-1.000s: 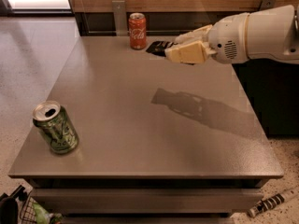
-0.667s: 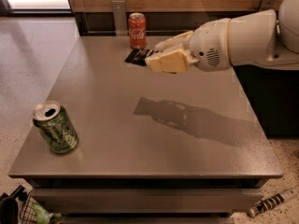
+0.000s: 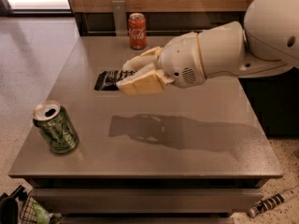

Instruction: Move rxbar chocolate near green can

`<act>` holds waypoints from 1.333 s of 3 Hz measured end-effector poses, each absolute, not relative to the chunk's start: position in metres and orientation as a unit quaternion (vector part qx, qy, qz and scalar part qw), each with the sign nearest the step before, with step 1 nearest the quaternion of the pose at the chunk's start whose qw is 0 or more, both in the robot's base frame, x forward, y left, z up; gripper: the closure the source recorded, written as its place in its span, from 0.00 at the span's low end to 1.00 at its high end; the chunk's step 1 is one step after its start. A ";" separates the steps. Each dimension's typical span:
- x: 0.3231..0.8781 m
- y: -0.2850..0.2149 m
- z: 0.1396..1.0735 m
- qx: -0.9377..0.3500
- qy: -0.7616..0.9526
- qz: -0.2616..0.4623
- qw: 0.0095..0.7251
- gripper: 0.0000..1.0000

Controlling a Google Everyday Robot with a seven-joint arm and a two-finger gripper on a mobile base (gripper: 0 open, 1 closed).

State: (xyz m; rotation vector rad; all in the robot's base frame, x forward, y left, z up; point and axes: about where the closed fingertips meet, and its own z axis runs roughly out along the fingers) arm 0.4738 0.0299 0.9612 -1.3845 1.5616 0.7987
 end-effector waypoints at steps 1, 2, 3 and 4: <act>0.474 0.030 0.961 -0.557 0.628 0.321 0.438 1.00; 0.464 0.036 0.941 -0.559 0.637 0.326 0.419 1.00; 0.445 0.051 0.909 -0.566 0.639 0.345 0.391 1.00; 0.430 0.066 0.889 -0.573 0.630 0.363 0.379 1.00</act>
Offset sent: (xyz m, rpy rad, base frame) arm -0.0329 0.0163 -0.0724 -0.0755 0.1364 0.0244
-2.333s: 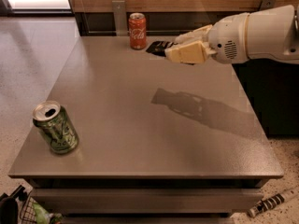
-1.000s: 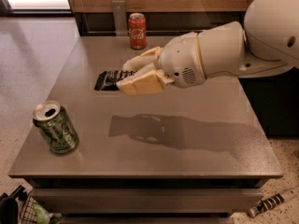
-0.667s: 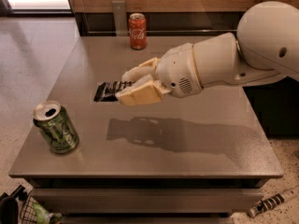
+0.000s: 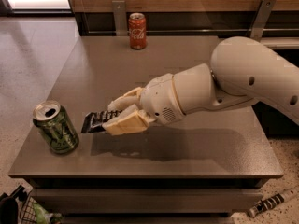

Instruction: Move rxbar chocolate near green can

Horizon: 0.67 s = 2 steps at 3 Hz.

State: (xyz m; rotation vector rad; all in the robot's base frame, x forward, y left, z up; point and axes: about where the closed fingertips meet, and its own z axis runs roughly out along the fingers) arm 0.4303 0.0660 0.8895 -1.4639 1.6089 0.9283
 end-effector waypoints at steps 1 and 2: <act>0.420 0.083 0.873 -0.576 0.619 0.378 0.377 1.00; 0.423 0.097 0.849 -0.575 0.619 0.372 0.384 1.00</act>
Offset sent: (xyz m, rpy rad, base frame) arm -0.0030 0.0434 -0.0563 0.0440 -0.0162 0.0094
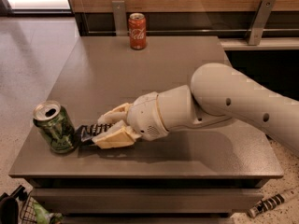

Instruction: Move rxbar chocolate near green can

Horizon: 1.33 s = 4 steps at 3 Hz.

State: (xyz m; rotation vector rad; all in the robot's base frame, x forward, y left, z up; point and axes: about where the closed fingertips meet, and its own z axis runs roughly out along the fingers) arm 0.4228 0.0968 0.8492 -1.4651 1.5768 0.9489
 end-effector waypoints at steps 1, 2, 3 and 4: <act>0.426 0.097 0.834 -0.575 0.625 0.362 0.385 0.98; 0.424 0.099 0.836 -0.577 0.623 0.363 0.384 0.69; 0.423 0.101 0.836 -0.579 0.622 0.362 0.383 0.38; 0.422 0.103 0.837 -0.581 0.620 0.362 0.383 0.08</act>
Offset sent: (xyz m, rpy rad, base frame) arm 0.0030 -0.0003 -0.0130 -0.0138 -0.0058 -0.0135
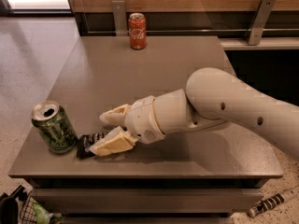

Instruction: Move rxbar chocolate near green can

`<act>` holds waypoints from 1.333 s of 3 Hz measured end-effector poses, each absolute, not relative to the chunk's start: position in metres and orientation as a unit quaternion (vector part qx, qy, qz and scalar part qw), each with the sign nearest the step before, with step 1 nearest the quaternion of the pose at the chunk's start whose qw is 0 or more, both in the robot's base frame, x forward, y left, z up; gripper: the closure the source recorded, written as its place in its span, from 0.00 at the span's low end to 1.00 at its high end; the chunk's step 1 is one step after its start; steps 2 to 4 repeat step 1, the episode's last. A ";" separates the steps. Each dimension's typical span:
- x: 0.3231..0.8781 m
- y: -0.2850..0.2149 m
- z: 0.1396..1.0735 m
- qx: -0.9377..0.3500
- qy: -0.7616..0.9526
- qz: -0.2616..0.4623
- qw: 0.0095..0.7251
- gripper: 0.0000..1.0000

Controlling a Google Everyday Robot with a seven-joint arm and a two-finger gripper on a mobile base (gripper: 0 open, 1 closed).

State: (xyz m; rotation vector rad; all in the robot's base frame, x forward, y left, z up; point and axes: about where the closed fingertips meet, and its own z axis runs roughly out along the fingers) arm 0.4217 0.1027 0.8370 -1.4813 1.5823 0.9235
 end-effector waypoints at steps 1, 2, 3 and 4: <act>0.421 0.104 0.837 -0.582 0.620 0.362 0.382 0.00; 0.421 0.104 0.837 -0.582 0.620 0.362 0.382 0.00; 0.421 0.104 0.837 -0.582 0.620 0.362 0.382 0.00; 0.421 0.104 0.837 -0.582 0.620 0.362 0.382 0.00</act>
Offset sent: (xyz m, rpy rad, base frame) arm 0.0000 0.0000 0.0000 0.0000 0.0000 0.0000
